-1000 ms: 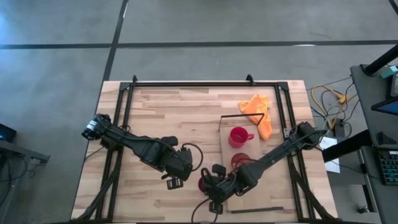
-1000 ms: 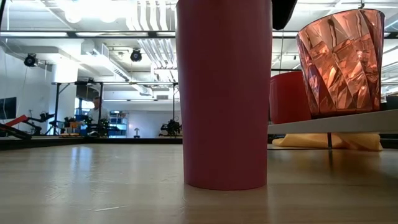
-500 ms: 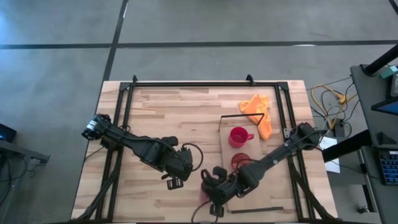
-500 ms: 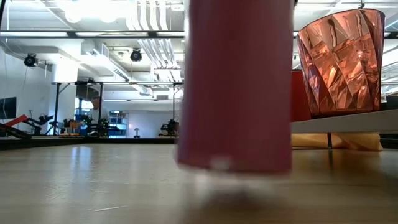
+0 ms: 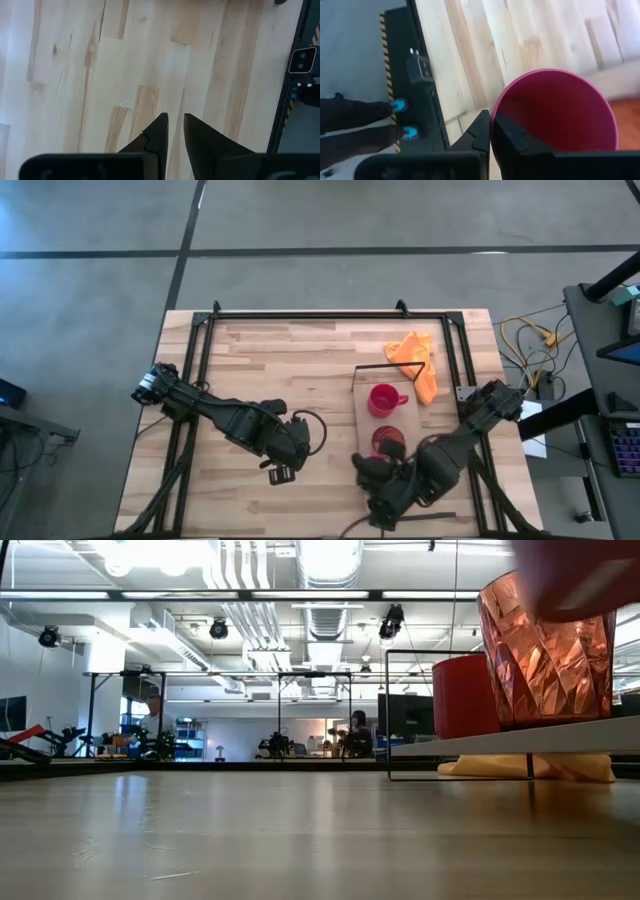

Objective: Stack small to large cups/mugs on shelf
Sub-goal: Put the pink cup on the shelf

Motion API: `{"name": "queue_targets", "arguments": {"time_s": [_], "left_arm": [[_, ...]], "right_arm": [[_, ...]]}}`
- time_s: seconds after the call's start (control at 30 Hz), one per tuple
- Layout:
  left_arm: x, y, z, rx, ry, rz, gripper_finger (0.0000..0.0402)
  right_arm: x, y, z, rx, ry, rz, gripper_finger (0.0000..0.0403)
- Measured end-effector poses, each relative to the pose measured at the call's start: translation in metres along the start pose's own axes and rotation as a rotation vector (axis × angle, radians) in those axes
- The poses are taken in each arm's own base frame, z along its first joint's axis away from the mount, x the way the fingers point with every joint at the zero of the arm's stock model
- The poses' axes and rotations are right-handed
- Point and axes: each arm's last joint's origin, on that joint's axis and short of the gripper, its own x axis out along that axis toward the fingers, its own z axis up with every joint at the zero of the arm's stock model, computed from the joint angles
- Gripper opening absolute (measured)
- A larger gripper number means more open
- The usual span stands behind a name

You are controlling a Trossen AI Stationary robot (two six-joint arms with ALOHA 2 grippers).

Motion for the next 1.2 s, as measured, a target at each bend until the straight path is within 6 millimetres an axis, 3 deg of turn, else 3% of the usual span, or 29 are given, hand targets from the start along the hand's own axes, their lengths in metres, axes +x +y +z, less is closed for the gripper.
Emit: {"name": "queue_targets", "arguments": {"time_s": [0.3, 0.73, 1.2], "left_arm": [[0.0, -0.002, 0.003, -0.006, -0.03, -0.022, 0.0047], [0.0, -0.005, 0.007, -0.014, -0.07, -0.051, 0.0047], [-0.001, -0.006, 0.006, -0.012, -0.068, -0.055, 0.0047]], "right_arm": [[0.007, 0.012, -0.031, 0.109, 0.069, -0.058, 0.0009], [0.043, 0.01, -0.042, 0.164, 0.087, -0.097, 0.0009], [0.048, 0.012, -0.046, 0.198, 0.077, -0.078, 0.0009]]}}
